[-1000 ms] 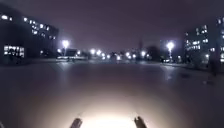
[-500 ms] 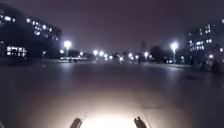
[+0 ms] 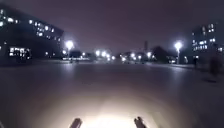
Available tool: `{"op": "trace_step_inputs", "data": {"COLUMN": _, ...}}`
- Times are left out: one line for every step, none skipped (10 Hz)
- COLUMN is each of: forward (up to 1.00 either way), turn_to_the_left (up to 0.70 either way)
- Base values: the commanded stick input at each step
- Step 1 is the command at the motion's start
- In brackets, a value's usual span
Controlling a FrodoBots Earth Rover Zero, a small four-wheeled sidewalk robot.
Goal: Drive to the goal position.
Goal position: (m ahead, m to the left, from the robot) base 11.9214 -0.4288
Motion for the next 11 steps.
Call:
{"op": "trace_step_inputs", "data": {"forward": 1.0, "turn_to_the_left": 0.0}}
{"op": "trace_step_inputs", "data": {"forward": 1.0, "turn_to_the_left": 0.0}}
{"op": "trace_step_inputs", "data": {"forward": 1.0, "turn_to_the_left": 0.0}}
{"op": "trace_step_inputs", "data": {"forward": 1.0, "turn_to_the_left": 0.0}}
{"op": "trace_step_inputs", "data": {"forward": 1.0, "turn_to_the_left": 0.0}}
{"op": "trace_step_inputs", "data": {"forward": 1.0, "turn_to_the_left": 0.0}}
{"op": "trace_step_inputs", "data": {"forward": 1.0, "turn_to_the_left": 0.0}}
{"op": "trace_step_inputs", "data": {"forward": 1.0, "turn_to_the_left": 0.0}}
{"op": "trace_step_inputs", "data": {"forward": 1.0, "turn_to_the_left": -0.05}}
{"op": "trace_step_inputs", "data": {"forward": 1.0, "turn_to_the_left": -0.34}}
{"op": "trace_step_inputs", "data": {"forward": 1.0, "turn_to_the_left": -0.4}}
